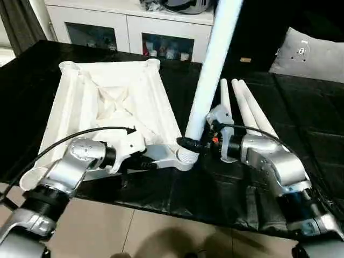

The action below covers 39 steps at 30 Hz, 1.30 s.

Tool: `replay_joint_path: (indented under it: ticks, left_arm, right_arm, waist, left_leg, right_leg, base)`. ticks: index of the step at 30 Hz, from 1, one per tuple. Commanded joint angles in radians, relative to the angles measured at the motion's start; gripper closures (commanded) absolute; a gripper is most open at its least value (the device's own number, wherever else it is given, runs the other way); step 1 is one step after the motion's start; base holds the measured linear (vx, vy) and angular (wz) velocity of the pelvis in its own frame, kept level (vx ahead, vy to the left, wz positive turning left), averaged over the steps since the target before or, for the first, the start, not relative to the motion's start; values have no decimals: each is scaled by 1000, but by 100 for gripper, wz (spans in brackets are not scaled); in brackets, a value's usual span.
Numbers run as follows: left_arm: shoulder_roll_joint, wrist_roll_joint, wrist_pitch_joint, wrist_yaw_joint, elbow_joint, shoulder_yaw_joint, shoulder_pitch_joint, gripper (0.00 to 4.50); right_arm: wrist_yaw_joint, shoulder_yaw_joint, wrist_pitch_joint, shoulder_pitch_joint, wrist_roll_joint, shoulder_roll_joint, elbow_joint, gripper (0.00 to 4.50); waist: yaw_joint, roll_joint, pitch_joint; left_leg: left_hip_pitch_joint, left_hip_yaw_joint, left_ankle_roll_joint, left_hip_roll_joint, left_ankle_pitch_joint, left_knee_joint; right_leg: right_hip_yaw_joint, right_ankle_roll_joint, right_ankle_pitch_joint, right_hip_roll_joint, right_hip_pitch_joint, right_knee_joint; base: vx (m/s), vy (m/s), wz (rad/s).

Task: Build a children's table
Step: Insert table leg to table base

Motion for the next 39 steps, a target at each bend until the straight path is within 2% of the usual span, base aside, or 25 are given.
replay_joint_path:
  ticks: [1, 5, 9, 12, 17, 21, 24, 25, 26, 27, 29, 30, 31, 32, 33, 35, 38, 39]
  left_arm:
    - [-18, -7, -22, 22, 19, -2, -14, 450]
    - [-26, -7, -36, -3, 23, 7, -18, 450]
    - [-28, -1, -45, -13, 29, 12, -19, 450]
    - [-30, 3, -51, -16, 34, 15, -19, 450]
    - [-36, 7, -57, -10, 38, 21, -20, 450]
    - [-40, 8, -56, -3, 39, 28, -19, 450]
    - [-47, 8, -51, 0, 42, 35, -20, 450]
    - [-51, 9, -51, 2, 46, 37, -22, 450]
    - [-57, 11, -52, 4, 51, 39, -24, 450]
    - [-59, 11, -53, 5, 54, 40, -26, 450]
    - [-61, 12, -54, 6, 57, 41, -27, 450]
    - [-63, 12, -53, 7, 58, 42, -28, 450]
    - [-65, 13, -53, 8, 59, 44, -29, 450]
    - [-65, 12, -53, 7, 60, 44, -30, 450]
    - [-65, 12, -53, 7, 60, 44, -30, 450]
    - [-66, 16, -55, 4, 66, 47, -32, 450]
    - [-68, 18, -57, 1, 70, 49, -32, 450]
    - [-68, 20, -59, -2, 74, 48, -34, 450]
  right_arm:
    - [4, 20, -2, -13, -18, -7, 39, 261]
    - [12, 28, -12, -46, -34, 10, 97, 261]
    - [16, 40, -47, -75, -58, 25, 173, 261]
    - [24, 37, -54, -85, -50, 32, 204, 261]
    - [45, 27, -61, -91, -48, 40, 248, 261]
    - [54, -3, -76, -87, -28, 45, 285, 261]
    - [55, -49, -75, -69, 11, 53, 308, 261]
    - [56, -67, -83, -57, 24, 57, 315, 261]
    - [58, -87, -93, -40, 38, 61, 325, 261]
    - [61, -95, -97, -28, 44, 63, 324, 261]
    - [62, -102, -104, -15, 48, 64, 323, 261]
    - [60, -108, -110, -5, 50, 65, 322, 261]
    - [58, -118, -118, 9, 55, 67, 320, 261]
    - [53, -124, -126, 21, 57, 68, 316, 261]
    - [53, -124, -126, 21, 57, 68, 316, 262]
    - [36, -136, -158, 52, 55, 71, 303, 262]
    - [31, -132, -178, 64, 43, 70, 295, 262]
    - [27, -109, -203, 73, 13, 61, 289, 262]
  waist:
    - [1, 3, -63]
    - [1, 3, -63]
    - [0, 2, -65]
    - [-1, 3, -65]
    - [-1, 1, -63]
    - [-1, 2, -64]
    - [0, 8, -64]
    - [0, 6, -65]
    - [1, 10, -65]
    - [1, 9, -66]
    - [1, 7, -66]
    - [2, 12, -66]
    - [1, 11, -66]
    - [4, 19, -66]
    - [3, 13, -67]
    - [5, 20, -67]
    - [4, 18, -68]
    - [4, 25, -67]
  left_leg:
    - [-11, 26, 2, -3, -161, -79]
    - [-11, 25, 3, -1, -166, -80]
    - [-13, 25, 3, 1, -154, -81]
    - [-12, 25, 4, 0, -158, -81]
    - [-13, 25, 6, -2, -175, -81]
    - [-12, 24, 9, 0, -178, -81]
    - [-12, 24, 10, 0, -177, -81]
    - [-12, 25, 11, 0, -176, -81]
    - [-12, 24, 11, 0, -175, -82]
    - [-13, 25, 14, -1, -173, -81]
    - [-13, 24, 16, -1, -173, -82]
    - [-11, 24, 16, 0, -178, -82]
    - [-11, 25, 17, -1, -178, -81]
    - [-10, 24, 16, -1, -184, -82]
    - [-11, 25, 17, -1, -185, -82]
    - [-10, 24, 18, 0, -185, -83]
    - [-11, 24, 20, -1, -185, -83]
    - [-10, 24, 20, -1, -195, -84]
  right_leg:
    - [41, -89, -425, -58, 71, -96]
    - [41, -88, -431, -58, 69, -96]
    - [41, -111, -380, -59, 72, -88]
    - [41, -119, -370, -58, 71, -88]
    - [40, -94, -439, -60, 71, -96]
    - [39, -90, -454, -61, 68, -98]
    - [39, -102, -432, -60, 69, -96]
    - [39, -103, -427, -60, 69, -97]
    - [39, -110, -415, -60, 69, -96]
    - [40, -111, -405, -60, 72, -97]
    - [38, -116, -403, -58, 72, -94]
    - [38, -118, -408, -59, 70, -96]
    - [38, -117, -409, -59, 70, -97]
    - [38, -115, -419, -59, 69, -98]
    - [37, -113, -421, -59, 71, -100]
    - [38, -113, -416, -59, 69, -99]
    - [37, -115, -414, -58, 71, -98]
    - [37, -115, -419, -58, 69, -101]
  base:
    - [0, 0, 0]
    - [0, 0, 0]
    - [0, 0, 0]
    - [0, 0, 0]
    - [0, 0, 0]
    - [0, 0, 0]
    - [0, 0, 0]
    - [0, 0, 0]
    - [0, 0, 0]
    - [0, 0, 0]
    - [0, 0, 0]
    - [0, 0, 0]
    - [0, 0, 0]
    - [0, 0, 0]
    - [0, 0, 0]
    - [0, 0, 0]
    - [0, 0, 0]
    - [0, 0, 0]
